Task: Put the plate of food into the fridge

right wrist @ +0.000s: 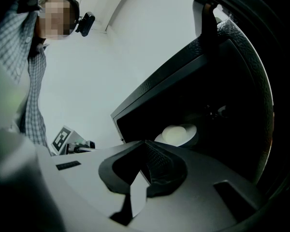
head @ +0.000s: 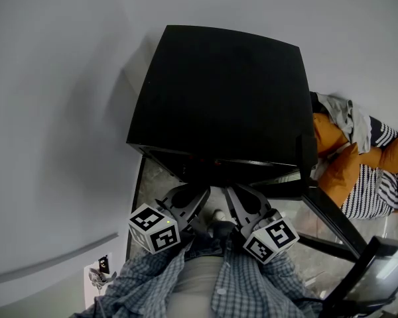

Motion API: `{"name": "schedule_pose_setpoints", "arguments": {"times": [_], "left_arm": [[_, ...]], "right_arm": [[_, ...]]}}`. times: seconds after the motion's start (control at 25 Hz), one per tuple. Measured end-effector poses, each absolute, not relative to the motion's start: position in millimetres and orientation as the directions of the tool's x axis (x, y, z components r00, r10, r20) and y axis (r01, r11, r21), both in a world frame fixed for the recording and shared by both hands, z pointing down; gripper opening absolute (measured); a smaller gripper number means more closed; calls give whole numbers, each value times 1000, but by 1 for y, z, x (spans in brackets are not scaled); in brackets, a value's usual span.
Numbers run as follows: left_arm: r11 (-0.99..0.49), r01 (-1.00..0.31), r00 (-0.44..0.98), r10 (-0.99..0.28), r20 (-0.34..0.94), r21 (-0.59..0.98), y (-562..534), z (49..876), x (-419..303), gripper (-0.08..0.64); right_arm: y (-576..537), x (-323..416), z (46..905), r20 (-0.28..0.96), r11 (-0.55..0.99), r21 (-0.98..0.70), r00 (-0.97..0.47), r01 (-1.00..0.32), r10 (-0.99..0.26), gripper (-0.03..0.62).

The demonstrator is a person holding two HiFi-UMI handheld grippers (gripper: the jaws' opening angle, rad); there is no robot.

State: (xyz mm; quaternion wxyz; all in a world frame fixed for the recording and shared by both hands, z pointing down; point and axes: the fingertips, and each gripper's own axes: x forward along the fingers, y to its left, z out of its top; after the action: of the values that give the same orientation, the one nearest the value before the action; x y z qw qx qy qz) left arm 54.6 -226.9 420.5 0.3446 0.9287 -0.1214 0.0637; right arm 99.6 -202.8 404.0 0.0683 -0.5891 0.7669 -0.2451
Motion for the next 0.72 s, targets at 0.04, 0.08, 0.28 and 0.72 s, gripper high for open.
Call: {"name": "schedule_pose_setpoints", "arguments": {"times": [0.04,0.08,0.28,0.72], "left_arm": [[-732,-270,962,-183,202,625,-227,421,54,6],[-732,-271,962,-184,201,625,-228,421,54,6],[-730,-272,962,-186,201,627,-228,421,54,6],[-729,-276,961,-188,204,627,-230,422,55,6]], "right_arm": [[-203,100,405,185,185,-458,-297,-870,-937,6],[-203,99,405,185,185,-458,-297,-869,-937,6],[-205,98,403,183,195,-451,-304,-871,-935,6],[-208,96,404,183,212,-447,-321,-869,-929,6]]}}
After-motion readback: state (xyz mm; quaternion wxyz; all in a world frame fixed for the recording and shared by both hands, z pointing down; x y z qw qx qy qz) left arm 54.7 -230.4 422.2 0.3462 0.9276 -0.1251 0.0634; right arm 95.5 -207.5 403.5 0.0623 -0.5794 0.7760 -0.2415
